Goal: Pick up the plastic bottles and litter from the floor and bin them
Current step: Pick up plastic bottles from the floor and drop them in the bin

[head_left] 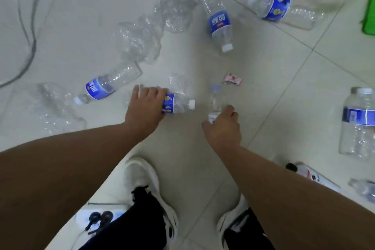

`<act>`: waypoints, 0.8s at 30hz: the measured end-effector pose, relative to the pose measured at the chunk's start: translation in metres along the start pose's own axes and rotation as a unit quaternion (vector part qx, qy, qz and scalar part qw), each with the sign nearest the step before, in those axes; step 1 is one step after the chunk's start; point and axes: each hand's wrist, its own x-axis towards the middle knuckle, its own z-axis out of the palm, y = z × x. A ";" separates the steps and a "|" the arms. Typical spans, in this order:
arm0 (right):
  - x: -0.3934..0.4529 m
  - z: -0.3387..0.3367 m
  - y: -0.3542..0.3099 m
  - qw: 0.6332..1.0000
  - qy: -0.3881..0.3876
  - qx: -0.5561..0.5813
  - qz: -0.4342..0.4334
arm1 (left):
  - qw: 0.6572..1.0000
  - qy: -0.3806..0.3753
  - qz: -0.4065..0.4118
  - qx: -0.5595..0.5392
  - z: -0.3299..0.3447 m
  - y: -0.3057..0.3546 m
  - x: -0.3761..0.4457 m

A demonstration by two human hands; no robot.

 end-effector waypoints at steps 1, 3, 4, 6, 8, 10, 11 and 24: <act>-0.003 -0.003 0.000 1.000 0.008 0.007 0.000 | 1.000 -0.005 -0.008 -0.012 -0.005 0.000 -0.003; -0.018 -0.017 -0.005 1.000 0.016 0.018 0.010 | 0.999 -0.012 -0.028 -0.039 -0.023 -0.001 -0.015; -0.028 -0.028 -0.008 1.000 0.015 0.022 0.013 | 0.998 -0.012 -0.038 -0.056 -0.036 -0.001 -0.023; -0.052 -0.054 -0.018 1.000 0.009 0.024 0.015 | 0.994 -0.012 -0.059 -0.093 -0.067 0.000 -0.044; -0.079 -0.084 -0.030 0.999 0.009 0.039 0.013 | 0.991 -0.009 -0.072 -0.116 -0.100 0.001 -0.067; -0.110 -0.117 -0.047 0.999 0.007 0.046 0.003 | 0.989 0.000 -0.082 -0.122 -0.138 0.002 -0.091; -0.126 -0.134 -0.058 0.999 0.007 0.045 -0.004 | 0.989 0.004 -0.090 -0.120 -0.160 0.001 -0.103; -0.317 -0.339 -0.227 0.997 -0.012 0.061 -0.053 | 0.956 0.032 -0.218 -0.194 -0.424 -0.071 -0.236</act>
